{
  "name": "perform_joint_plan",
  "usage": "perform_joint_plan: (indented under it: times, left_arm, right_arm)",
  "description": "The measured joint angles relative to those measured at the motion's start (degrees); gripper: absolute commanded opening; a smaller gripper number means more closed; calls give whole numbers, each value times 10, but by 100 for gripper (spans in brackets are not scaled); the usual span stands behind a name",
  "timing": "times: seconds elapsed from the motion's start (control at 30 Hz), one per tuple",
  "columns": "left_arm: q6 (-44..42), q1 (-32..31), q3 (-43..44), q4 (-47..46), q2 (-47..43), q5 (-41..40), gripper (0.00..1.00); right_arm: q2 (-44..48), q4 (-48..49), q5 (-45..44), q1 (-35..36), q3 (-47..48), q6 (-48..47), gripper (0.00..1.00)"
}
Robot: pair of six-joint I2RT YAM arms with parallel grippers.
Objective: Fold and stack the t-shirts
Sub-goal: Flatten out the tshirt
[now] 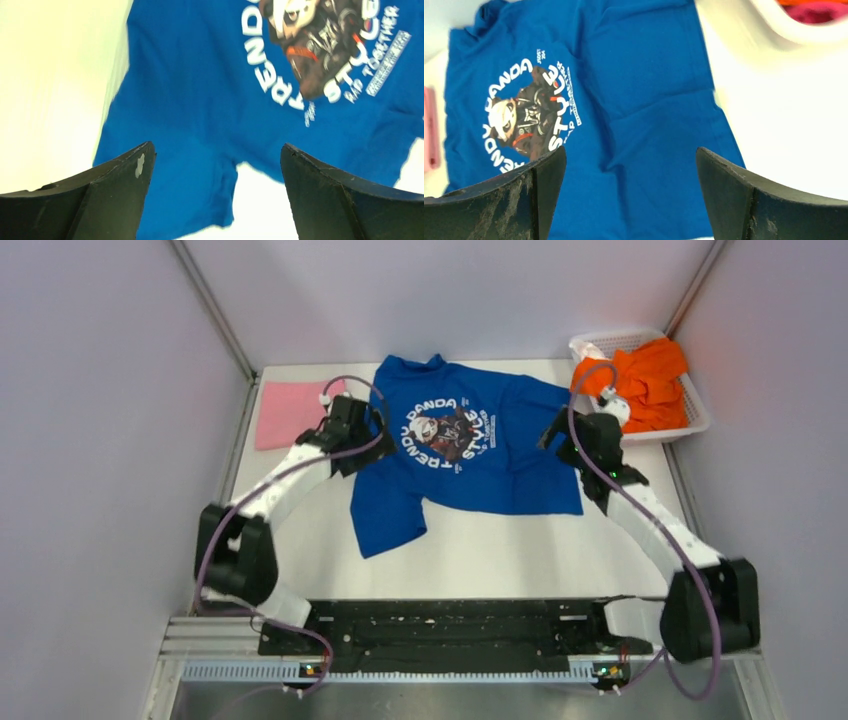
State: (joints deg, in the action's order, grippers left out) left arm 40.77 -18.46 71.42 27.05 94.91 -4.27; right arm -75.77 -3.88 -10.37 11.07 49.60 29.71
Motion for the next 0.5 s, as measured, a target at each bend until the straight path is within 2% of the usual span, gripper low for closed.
perform_joint_plan:
  times: [0.1, 0.17, 0.33, 0.5]
  left_arm:
    - [24, -25, -100, 1, -139, -13, 99]
    - [42, -46, -154, 16, -196, -22, 99]
    - [94, -104, -253, 102, -235, -61, 97]
    - [126, -128, -288, 148, -247, -62, 83]
  right_arm:
    - [104, 13, -22, 0, -75, 31, 99]
    - [145, 11, -36, 0, -121, 47, 99]
    - [172, -17, -55, 0, -159, 65, 99]
    - [173, -20, -55, 0, -159, 70, 99]
